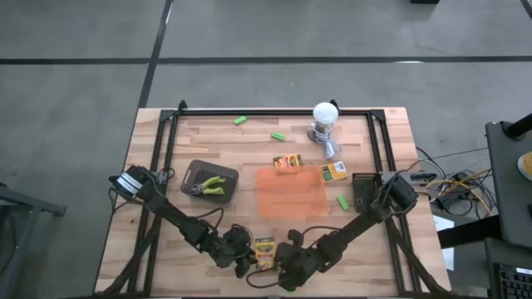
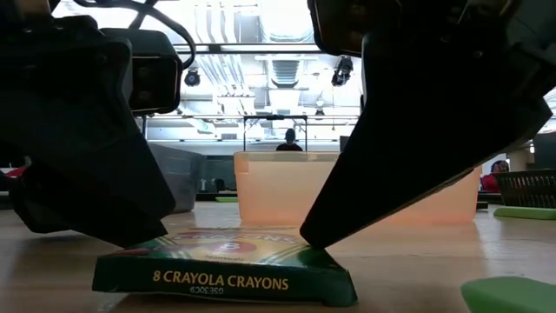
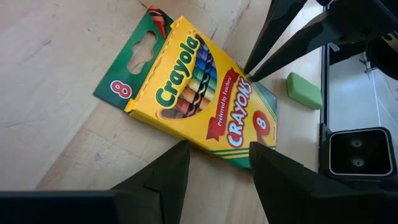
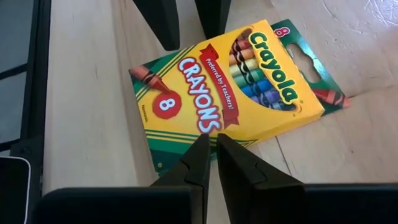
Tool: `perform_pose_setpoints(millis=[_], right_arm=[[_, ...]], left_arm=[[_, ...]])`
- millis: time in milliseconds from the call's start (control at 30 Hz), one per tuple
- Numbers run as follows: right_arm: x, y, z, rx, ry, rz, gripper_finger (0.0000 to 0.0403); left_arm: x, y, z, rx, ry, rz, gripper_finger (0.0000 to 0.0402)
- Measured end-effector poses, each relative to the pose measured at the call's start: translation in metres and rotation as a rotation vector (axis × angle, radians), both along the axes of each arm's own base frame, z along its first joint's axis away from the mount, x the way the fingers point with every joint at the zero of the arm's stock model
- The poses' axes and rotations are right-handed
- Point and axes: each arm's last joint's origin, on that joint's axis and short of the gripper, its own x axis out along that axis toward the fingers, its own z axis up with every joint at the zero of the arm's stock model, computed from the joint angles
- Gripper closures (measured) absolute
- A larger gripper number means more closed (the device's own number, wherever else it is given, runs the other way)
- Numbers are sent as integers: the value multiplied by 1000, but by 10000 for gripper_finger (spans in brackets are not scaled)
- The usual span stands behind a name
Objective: Pick & Place School Supplies
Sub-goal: Put the bottom crayon box into the orange bin
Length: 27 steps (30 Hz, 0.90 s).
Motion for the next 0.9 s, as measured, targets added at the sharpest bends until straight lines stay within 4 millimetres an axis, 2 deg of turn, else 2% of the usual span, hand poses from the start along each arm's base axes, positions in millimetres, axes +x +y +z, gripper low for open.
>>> perform_pose_setpoints(millis=[600, 900], right_arm=[[-7, 1, -4, -14, 54, -12, 376], [-8, 0, -5, -23, 65, -12, 376]], left_arm=[[3, -2, 3, -39, -10, 17, 225], [9, -2, 10, -142, -61, 62, 225]])
